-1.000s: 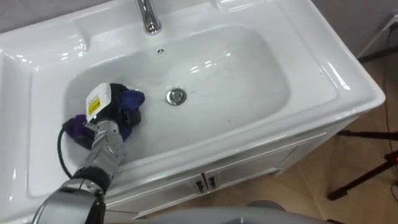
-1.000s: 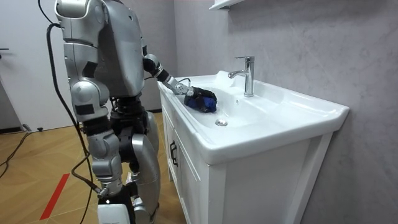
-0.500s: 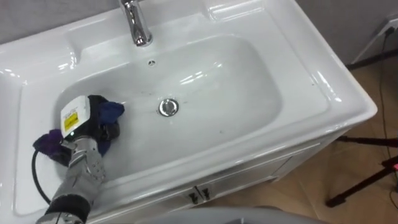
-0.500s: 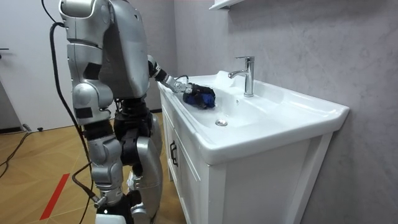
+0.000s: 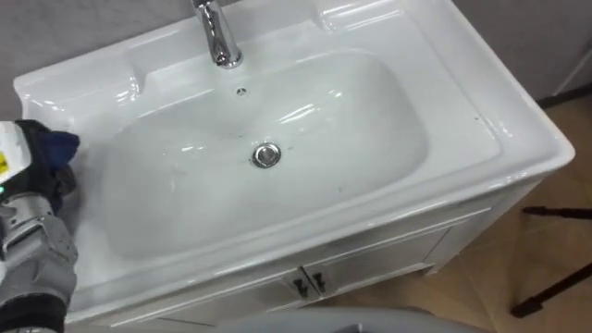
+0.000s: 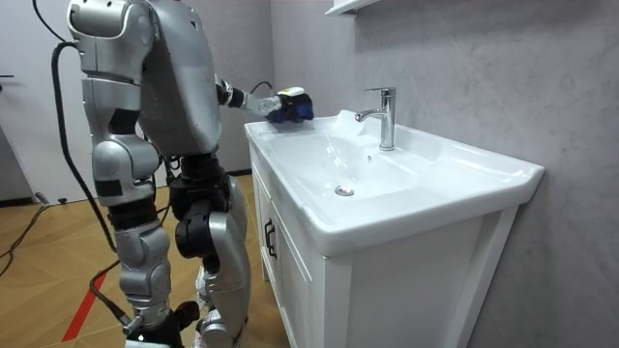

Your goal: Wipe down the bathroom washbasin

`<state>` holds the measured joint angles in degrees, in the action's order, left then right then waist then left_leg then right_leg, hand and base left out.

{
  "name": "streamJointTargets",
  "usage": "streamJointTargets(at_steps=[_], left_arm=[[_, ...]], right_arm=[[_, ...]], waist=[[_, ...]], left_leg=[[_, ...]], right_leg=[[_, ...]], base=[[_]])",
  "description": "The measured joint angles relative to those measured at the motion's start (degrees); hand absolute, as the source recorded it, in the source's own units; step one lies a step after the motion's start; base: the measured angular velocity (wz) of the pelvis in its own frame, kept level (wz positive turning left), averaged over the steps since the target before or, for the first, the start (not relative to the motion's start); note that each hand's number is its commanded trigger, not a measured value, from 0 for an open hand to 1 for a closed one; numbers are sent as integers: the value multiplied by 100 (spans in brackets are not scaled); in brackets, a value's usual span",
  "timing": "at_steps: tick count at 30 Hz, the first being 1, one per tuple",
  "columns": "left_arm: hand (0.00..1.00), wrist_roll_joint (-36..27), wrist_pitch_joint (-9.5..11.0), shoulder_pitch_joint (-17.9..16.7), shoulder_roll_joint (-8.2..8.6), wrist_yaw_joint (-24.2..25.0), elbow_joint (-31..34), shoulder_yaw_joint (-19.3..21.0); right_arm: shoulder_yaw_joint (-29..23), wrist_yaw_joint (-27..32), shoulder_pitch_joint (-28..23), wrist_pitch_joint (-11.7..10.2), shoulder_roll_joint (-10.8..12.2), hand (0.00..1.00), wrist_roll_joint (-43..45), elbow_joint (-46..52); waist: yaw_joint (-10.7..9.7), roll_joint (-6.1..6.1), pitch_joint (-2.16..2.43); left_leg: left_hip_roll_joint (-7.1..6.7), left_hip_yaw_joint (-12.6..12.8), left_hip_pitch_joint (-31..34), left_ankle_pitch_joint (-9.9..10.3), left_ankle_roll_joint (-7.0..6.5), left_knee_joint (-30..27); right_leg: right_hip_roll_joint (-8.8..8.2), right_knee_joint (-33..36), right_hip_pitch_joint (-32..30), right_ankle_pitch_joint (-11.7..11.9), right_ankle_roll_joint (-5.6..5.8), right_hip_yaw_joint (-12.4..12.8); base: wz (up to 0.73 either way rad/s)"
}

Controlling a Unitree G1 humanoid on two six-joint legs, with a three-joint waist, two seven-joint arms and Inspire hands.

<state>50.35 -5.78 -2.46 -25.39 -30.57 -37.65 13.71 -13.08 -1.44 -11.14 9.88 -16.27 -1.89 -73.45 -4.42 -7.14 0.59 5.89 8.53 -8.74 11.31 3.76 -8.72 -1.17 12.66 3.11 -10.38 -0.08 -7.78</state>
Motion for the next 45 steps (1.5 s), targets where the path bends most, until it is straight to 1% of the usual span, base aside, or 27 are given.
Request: streamJointTargets(at_steps=[4, 7, 9, 10, 12, 13, 14, 16, 17, 19, 20, 22, 23, 26, 28, 30, 32, 33, 34, 35, 37, 38, 39, 40, 41, 43, 45], left_arm=[[100, 193, -105, -98, 84, 185, 215, -90], [100, 224, -404, -113, 217, 245, 333, -286], [100, 240, -496, -110, 273, 298, 319, -510], [100, 264, -539, -112, 361, 359, 310, -606], [100, 281, -627, -106, 448, 300, 335, -738], [100, 297, -800, -62, 459, 274, 338, -826], [100, 310, -873, -22, 465, 300, 329, -863], [100, 308, -1087, 120, 470, 390, 252, -1018], [100, 298, -1130, 166, 477, 403, 224, -1054], [100, 286, -1309, 400, 564, 462, 100, -1062], [100, 287, -1344, 471, 582, 468, 61, -1068], [100, 273, -1500, 839, 678, 461, -209, -1083], [100, 268, -1549, 909, 716, 455, -265, -1104], [100, 269, -1766, 1035, 720, 394, -307, -1184], [100, 147, -1919, 1219, 724, 342, -445, -1200], [100, -145, -1920, 1429, 728, 292, -574, -1303], [100, -381, -1820, 1729, 805, 334, -820, -1609], [100, -520, -1706, 1900, 922, 405, -1048, -1812], [100, -600, -1563, 2003, 1097, 478, -1267, -2034], [100, -617, -1477, 2038, 1200, 517, -1362, -2133], [100, -824, -1137, 2046, 1538, 710, -1436, -2452], [100, -831, -1077, 2048, 1602, 613, -1420, -2504], [100, -866, -921, 2144, 1621, 599, -1421, -2558], [100, -974, -833, 2294, 1619, 637, -1553, -2565], [100, -1030, -811, 2333, 1609, 644, -1589, -2563], [100, -1262, -693, 2340, 1594, 649, -1626, -2562], [100, -1265, -588, 2334, 1593, 667, -1762, -2555]], right_arm=[[71, -113, 6, -2, 15, 0, -19, -15], [311, -182, 118, -53, 7, 0, -161, 13], [483, -187, 114, -45, 4, 0, -223, 9], [563, -203, 96, -39, 12, 0, -257, 11], [636, -243, 96, -17, 16, 0, -331, 16], [780, -239, 94, 3, 22, 0, -364, 6], [847, -234, 91, 6, 30, 0, -392, -5], [1036, -237, 91, 25, 55, 0, -561, -33], [1095, -235, 84, 29, 59, 0, -598, -37], [1190, -228, 105, 101, 73, 0, -681, -71], [1190, -220, 114, 108, 73, 0, -682, -65], [1196, -204, 107, 164, 74, 0, -718, -64], [1196, -181, 105, 184, 74, 0, -752, -81], [1295, -114, 131, 269, 84, 0, -887, -153], [1479, -112, 213, 400, 85, 0, -978, -294], [1599, -113, 222, 460, 83, 0, -1051, -300], [1715, -118, 211, 495, 84, 0, -1122, -293], [1789, -115, 222, 510, 81, 0, -1123, -276], [1868, -112, 240, 503, 77, 0, -1119, -212], [1872, -114, 246, 498, 81, 0, -1118, -185], [1862, -108, 246, 461, 81, 0, -1107, -27], [1861, -97, 225, 441, 85, 0, -1110, -11], [1862, -48, 219, 392, 98, 0, -1109, 0], [1863, 35, 195, 386, 107, 0, -1077, 10], [1863, 76, 198, 382, 107, 0, -1063, 14], [1857, 199, 240, 335, 112, 0, -1032, 46], [1857, 211, 322, 296, 148, 0, -941, 38]], waist=[[37, 65, -33], [-41, 50, -42], [-55, 30, -42], [-63, 22, -45], [-118, 21, -47], [-174, 20, -50], [-183, 24, -53], [-212, 39, -60], [-230, 42, -63], [-329, 66, -78], [-349, 66, -78], [-388, 78, -87], [-406, 79, -88], [-582, 119, -108], [-688, 150, -126], [-802, 158, -132], [-872, 180, -147], [-955, 214, -172], [-998, 255, -210], [-1056, 282, -228], [-1227, 332, -223], [-1259, 360, -233], [-1263, 404, -209], [-1271, 420, -200], [-1268, 415, -201], [-1245, 357, -176], [-1216, 317, -155]], left_leg=[[-76, -89, -59, 1, -3, 1], [-79, -88, -69, 12, -19, 6], [-75, -94, -54, 12, -18, 8], [-75, -98, -37, 12, -18, 7], [-74, -102, -4, 11, -18, -9], [-76, -101, 10, 10, -18, -28], [-78, -99, 17, 10, -18, -50], [-91, -68, 19, 10, -19, -73], [-96, -71, 28, 9, -20, -76], [-148, -57, 105, -7, -47, -110], [-163, -45, 143, -16, -61, -119], [-215, 2, 250, -58, -120, -111], [-224, 21, 264, -63, -128, -110], [-285, 103, 340, -83, -161, -112], [-311, 268, 371, -99, -187, -95], [-329, 369, 422, -94, -197, -77], [-337, 451, 432, -71, -228, -33], [-342, 513, 432, -50, -232, -12], [-338, 591, 438, -38, -228, -5], [-336, 603, 458, -35, -232, -7], [-279, 737, 628, 24, -250, -139], [-257, 747, 659, 40, -243, -169], [-215, 758, 695, 66, -229, -214], [-172, 786, 707, 109, -211, -273], [-148, 805, 708, 138, -204, -303], [-120, 869, 635, 149, -195, -306], [-105, 876, 559, 149, -195, -298]], right_leg=[[-89, 9, 71, -10, 65, -78], [-90, 15, 88, 1, 79, -96], [-87, 16, 93, 8, 77, -107], [-87, 32, 93, 9, 75, -110], [-92, 89, 68, 9, 73, -120], [-98, 108, 53, 4, 70, -109], [-101, 110, 56, 3, 70, -110], [-123, 119, -8, -25, 78, -77], [-130, 125, -17, -29, 82, -74], [-206, 238, -138, -78, 118, -87], [-227, 258, -188, -84, 132, -91], [-283, 306, -323, -64, 171, -90], [-294, 308, -344, -57, 184, -85], [-346, 414, -508, -45, 210, 12], [-361, 501, -659, -29, 236, 174], [-371, 543, -744, -13, 263, 260], [-362, 550, -795, 12, 288, 336], [-348, 546, -820, 52, 273, 400], [-321, 531, -835, 95, 258, 490], [-313, 521, -850, 101, 261, 503], [-243, 498, -1020, 167, 254, 609], [-222, 461, -1031, 196, 243, 613], [-184, 404, -1034, 220, 222, 617], [-153, 396, -1033, 224, 214, 624], [-134, 394, -1033, 222, 210, 626], [-109, 403, -1006, 220, 203, 627], [-94, 421, -954, 219, 202, 602]], base=[[21], [-1], [2], [0], [4], [5], [0], [0], [6], [8], [5], [0], [-5], [-13], [-29], [-29], [-26], [-31], [-30], [-30], [-27], [-24], [-14], [-16], [-19], [-19], [-13]])
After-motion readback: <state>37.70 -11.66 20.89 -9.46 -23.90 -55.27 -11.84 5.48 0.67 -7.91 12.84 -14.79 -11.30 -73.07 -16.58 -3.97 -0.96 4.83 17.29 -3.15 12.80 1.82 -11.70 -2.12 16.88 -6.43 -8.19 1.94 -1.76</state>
